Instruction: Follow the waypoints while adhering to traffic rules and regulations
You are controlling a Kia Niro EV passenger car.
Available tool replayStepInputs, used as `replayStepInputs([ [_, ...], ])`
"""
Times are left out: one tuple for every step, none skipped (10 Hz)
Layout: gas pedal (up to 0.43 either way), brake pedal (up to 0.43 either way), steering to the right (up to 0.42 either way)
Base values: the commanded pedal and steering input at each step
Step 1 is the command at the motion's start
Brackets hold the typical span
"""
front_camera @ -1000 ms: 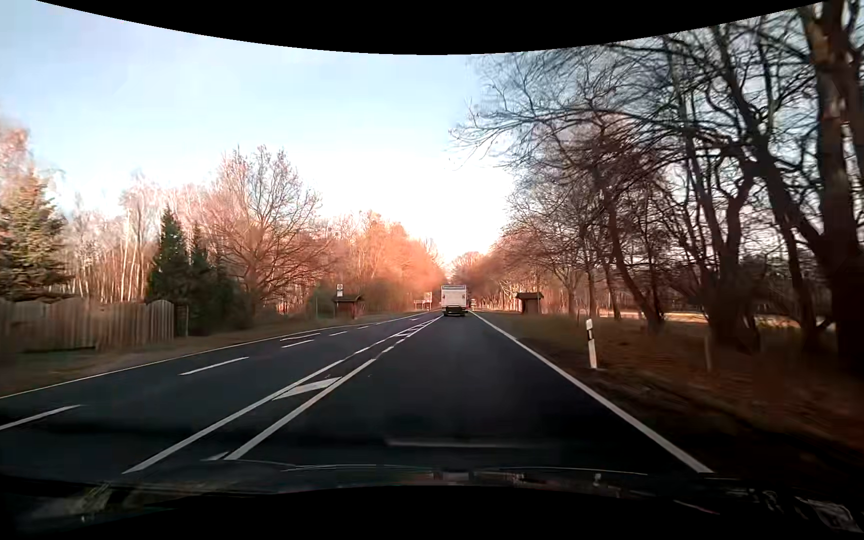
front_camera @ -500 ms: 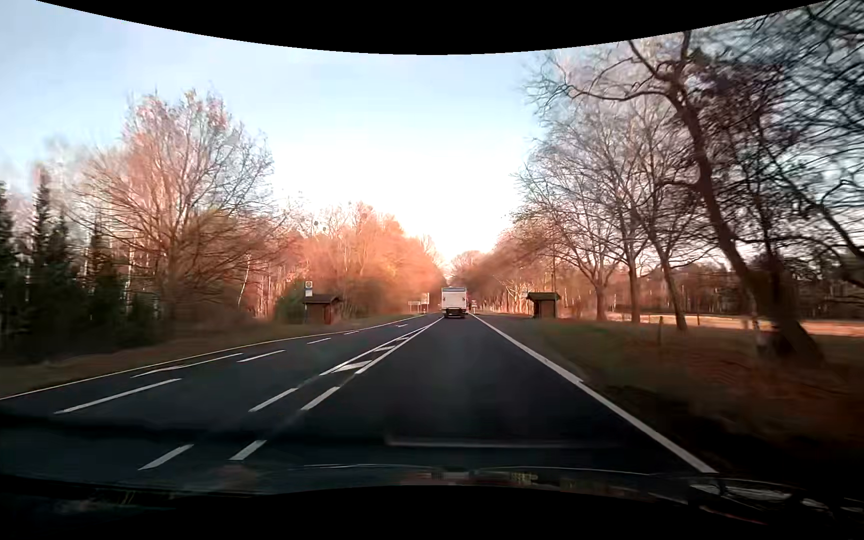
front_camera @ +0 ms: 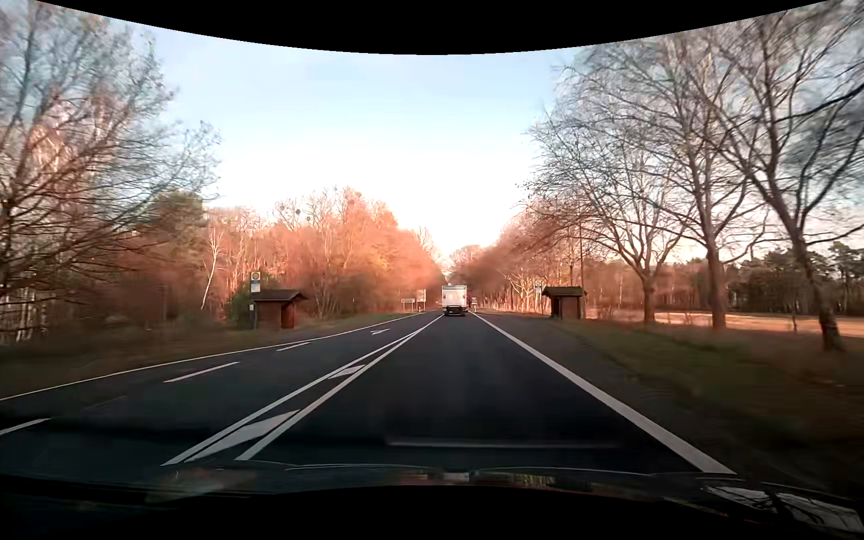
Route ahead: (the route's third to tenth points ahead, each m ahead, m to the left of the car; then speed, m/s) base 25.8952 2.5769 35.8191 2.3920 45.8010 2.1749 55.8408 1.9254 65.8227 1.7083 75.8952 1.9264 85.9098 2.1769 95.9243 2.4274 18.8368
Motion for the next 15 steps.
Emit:
replayStepInputs([
  [0.130,0.000,-0.001],
  [0.130,0.000,0.000],
  [0.130,0.000,-0.001],
  [0.130,0.000,0.000],
  [0.130,0.000,0.000],
  [0.130,0.000,-0.001],
  [0.130,0.000,0.000],
  [0.130,0.000,-0.001],
  [0.130,0.000,0.000],
  [0.130,0.000,0.000],
  [0.138,0.000,0.000],
  [0.138,0.000,-0.001],
  [0.138,0.000,-0.001],
  [0.138,0.000,-0.001],
  [0.138,0.000,-0.001],
])
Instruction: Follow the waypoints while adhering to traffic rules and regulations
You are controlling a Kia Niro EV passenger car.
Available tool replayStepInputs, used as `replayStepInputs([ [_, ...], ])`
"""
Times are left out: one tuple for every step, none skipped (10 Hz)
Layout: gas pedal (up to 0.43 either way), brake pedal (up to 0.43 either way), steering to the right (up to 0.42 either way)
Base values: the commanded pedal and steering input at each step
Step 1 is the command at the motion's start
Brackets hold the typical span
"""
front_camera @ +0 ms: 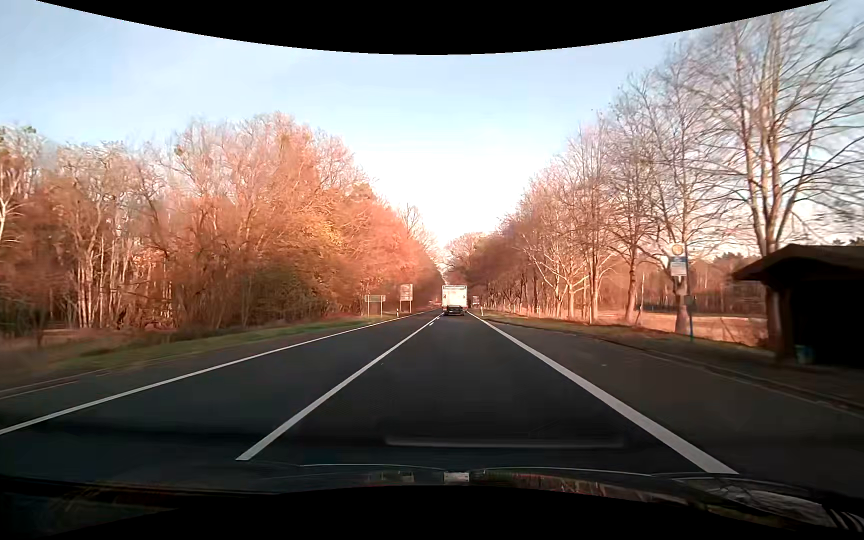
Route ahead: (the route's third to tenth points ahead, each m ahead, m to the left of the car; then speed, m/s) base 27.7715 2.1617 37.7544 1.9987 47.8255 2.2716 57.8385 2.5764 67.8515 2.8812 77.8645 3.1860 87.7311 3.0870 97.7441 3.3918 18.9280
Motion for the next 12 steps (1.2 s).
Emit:
replayStepInputs([
  [0.138,0.000,-0.001],
  [0.138,0.000,-0.001],
  [0.138,0.000,-0.001],
  [0.138,0.000,-0.001],
  [0.138,0.000,-0.001],
  [0.150,0.000,-0.001],
  [0.150,0.000,-0.001],
  [0.157,0.000,-0.001],
  [0.157,0.000,-0.001],
  [0.157,0.000,-0.001],
  [0.157,0.000,-0.001],
  [0.157,0.000,-0.001],
])
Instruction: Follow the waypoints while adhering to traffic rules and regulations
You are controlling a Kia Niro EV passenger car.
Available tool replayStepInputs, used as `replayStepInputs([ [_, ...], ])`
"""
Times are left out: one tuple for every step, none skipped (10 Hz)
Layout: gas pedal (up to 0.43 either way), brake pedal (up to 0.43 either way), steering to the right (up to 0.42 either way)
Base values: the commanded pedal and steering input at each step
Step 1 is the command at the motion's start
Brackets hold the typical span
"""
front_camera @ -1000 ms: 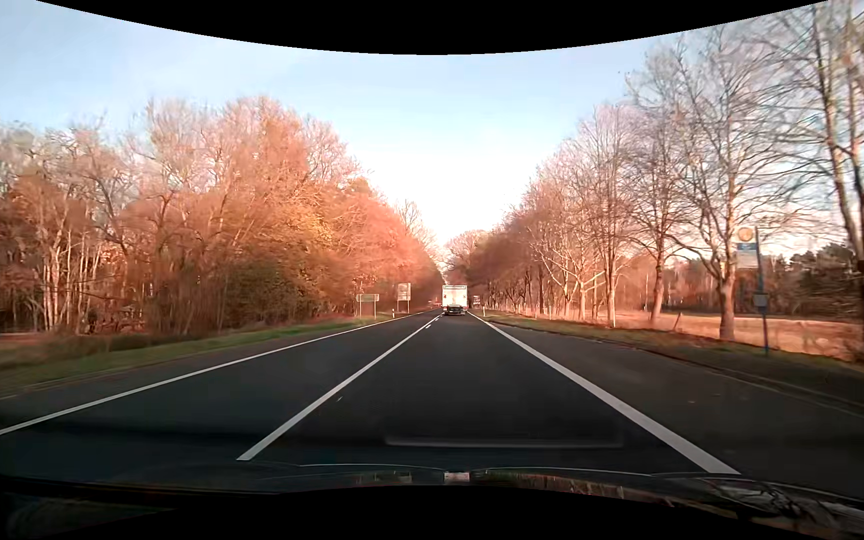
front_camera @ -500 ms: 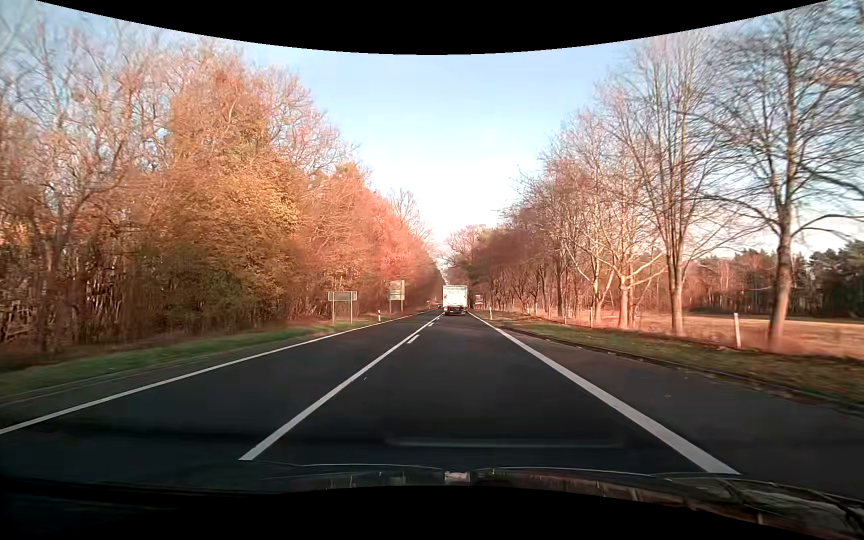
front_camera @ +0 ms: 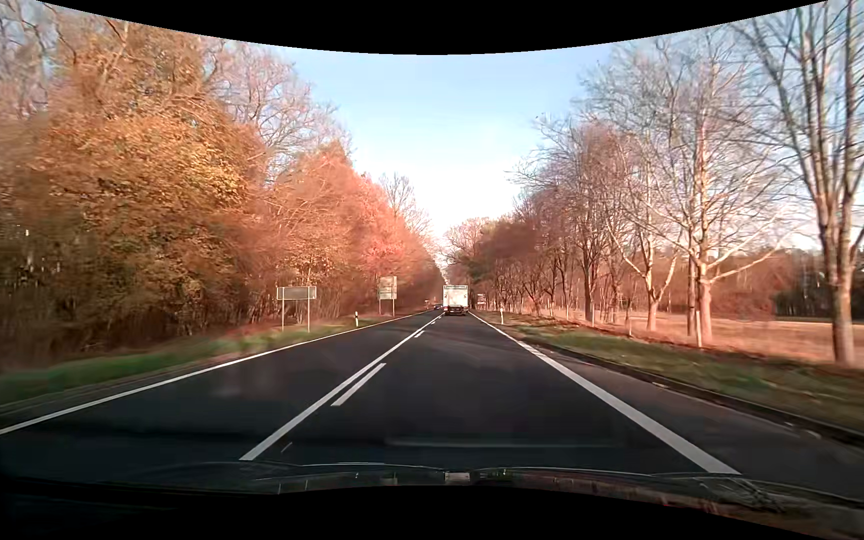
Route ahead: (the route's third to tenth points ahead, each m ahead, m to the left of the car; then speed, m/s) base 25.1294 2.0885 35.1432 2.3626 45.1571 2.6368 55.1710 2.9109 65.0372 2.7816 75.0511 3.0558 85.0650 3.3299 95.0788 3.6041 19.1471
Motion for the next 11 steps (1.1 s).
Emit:
replayStepInputs([
  [0.157,0.000,-0.001],
  [0.157,0.000,-0.001],
  [0.157,0.000,-0.001],
  [0.169,0.000,-0.001],
  [0.169,0.000,-0.001],
  [0.169,0.000,-0.001],
  [0.169,0.000,-0.001],
  [0.169,0.000,-0.001],
  [0.169,0.000,-0.001],
  [0.169,0.000,0.000],
  [0.169,0.000,0.000],
])
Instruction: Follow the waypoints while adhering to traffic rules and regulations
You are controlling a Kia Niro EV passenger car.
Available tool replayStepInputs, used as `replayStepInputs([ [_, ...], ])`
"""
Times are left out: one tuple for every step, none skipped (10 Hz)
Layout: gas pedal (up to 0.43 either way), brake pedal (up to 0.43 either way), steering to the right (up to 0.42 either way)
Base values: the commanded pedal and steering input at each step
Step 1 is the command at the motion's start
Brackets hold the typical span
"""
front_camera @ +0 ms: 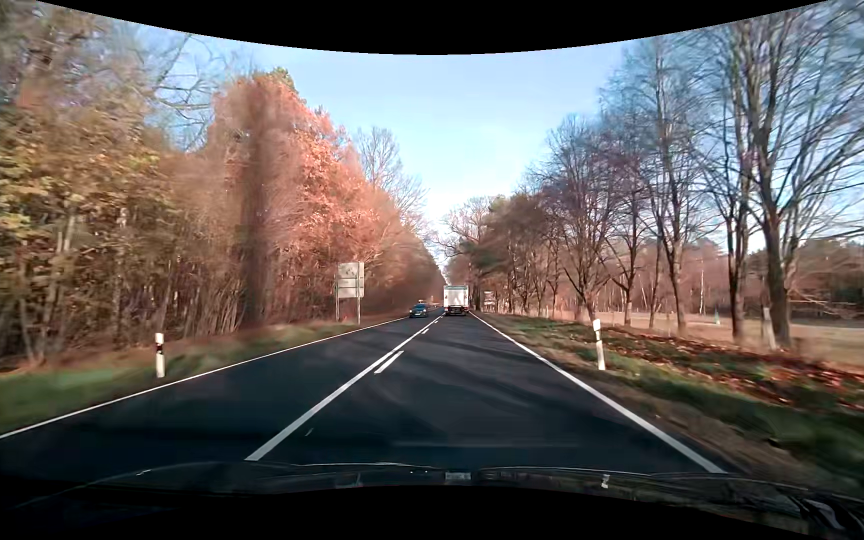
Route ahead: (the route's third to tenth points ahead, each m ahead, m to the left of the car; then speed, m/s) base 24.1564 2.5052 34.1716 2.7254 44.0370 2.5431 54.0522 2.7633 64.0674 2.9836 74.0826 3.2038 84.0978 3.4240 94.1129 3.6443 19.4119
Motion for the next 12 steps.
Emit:
replayStepInputs([
  [0.169,0.000,0.000],
  [0.169,0.000,0.000],
  [0.169,0.000,0.000],
  [0.169,0.000,0.000],
  [0.169,0.000,0.000],
  [0.169,0.000,0.000],
  [0.169,0.000,0.000],
  [0.157,0.000,0.000],
  [0.157,0.000,0.000],
  [0.157,0.000,0.000],
  [0.157,0.000,0.000],
  [0.157,0.000,0.000],
])
